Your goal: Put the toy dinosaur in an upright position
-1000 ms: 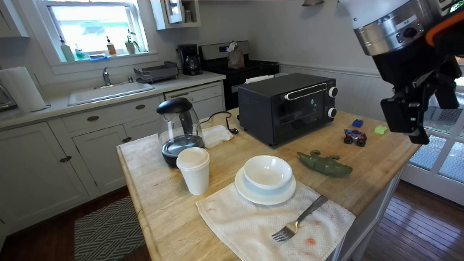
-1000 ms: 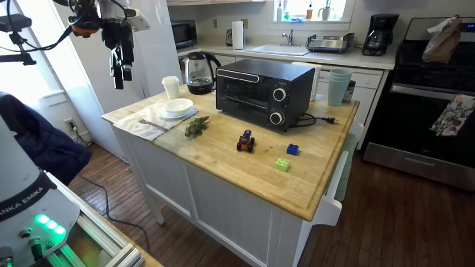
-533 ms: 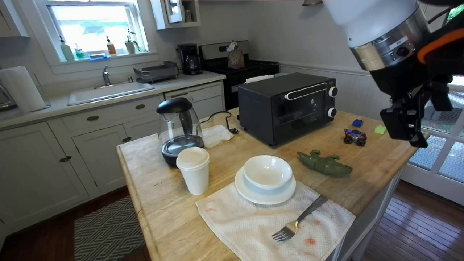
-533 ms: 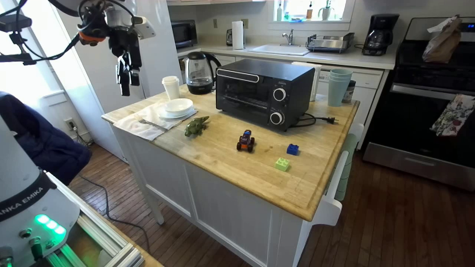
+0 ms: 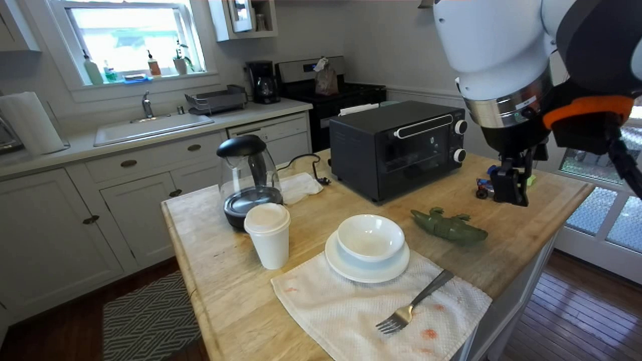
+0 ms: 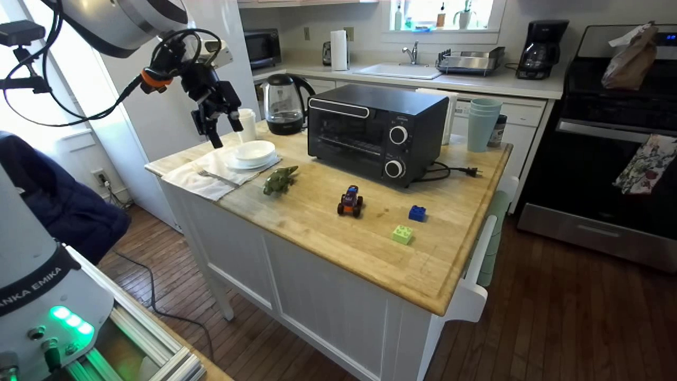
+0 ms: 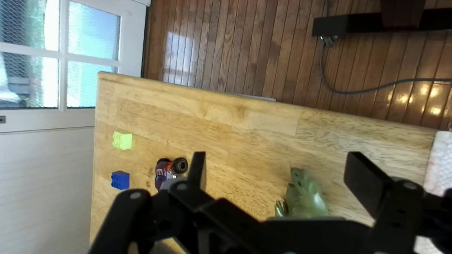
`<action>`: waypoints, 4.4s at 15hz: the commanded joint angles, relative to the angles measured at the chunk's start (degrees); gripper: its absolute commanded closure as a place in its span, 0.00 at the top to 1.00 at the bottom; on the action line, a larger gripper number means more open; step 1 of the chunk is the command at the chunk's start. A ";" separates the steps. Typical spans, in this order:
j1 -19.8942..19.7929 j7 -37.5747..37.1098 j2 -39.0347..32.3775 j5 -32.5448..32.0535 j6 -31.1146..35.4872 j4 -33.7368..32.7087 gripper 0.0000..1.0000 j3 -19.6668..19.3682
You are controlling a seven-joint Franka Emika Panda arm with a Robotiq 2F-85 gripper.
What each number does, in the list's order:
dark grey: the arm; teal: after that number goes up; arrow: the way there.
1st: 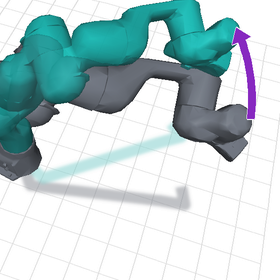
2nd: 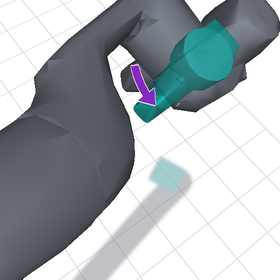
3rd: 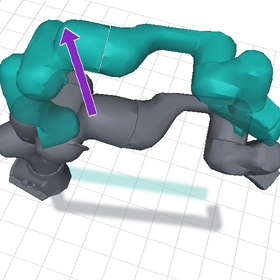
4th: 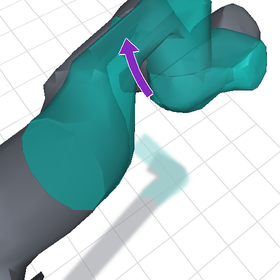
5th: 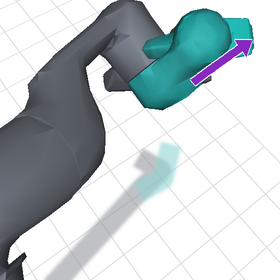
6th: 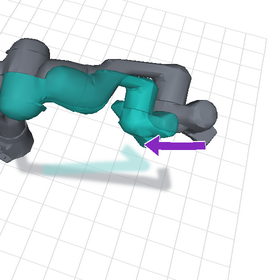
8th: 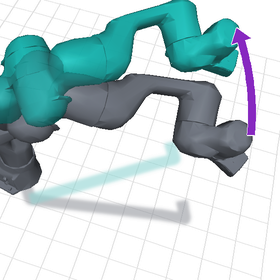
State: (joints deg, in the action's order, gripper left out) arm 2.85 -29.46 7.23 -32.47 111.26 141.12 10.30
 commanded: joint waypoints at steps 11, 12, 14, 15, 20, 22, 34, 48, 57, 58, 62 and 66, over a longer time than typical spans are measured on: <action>-0.14 0.27 -4.58 -3.43 4.35 0.11 1.00 -2.66; -0.15 0.31 -5.50 -3.87 5.01 0.00 1.00 -2.96; -0.08 -0.51 -7.55 -4.41 5.90 -0.41 1.00 -3.50; 0.01 -1.17 -8.50 -5.05 6.22 -0.57 1.00 -3.74; 0.32 -5.63 -13.01 -6.04 9.13 -1.58 1.00 -5.57; 0.44 -7.23 -14.43 -7.16 10.32 -2.00 1.00 -6.37; 2.96 -15.61 -20.84 -20.31 22.82 -4.61 1.00 -8.27; 4.67 -15.71 -29.02 -25.94 25.36 -9.59 1.00 -8.89; 4.50 -14.78 -29.15 -26.18 25.10 -9.42 0.96 -9.33; 4.43 -14.71 -29.12 -26.09 24.88 -9.44 0.96 -9.49; 4.36 -14.50 -29.31 -26.06 24.58 -9.52 0.64 -9.89; 4.13 -13.92 -28.80 -25.89 23.70 -9.90 0.94 -10.18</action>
State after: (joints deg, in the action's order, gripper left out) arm 6.98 -43.48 -20.61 -57.39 134.92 131.96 0.72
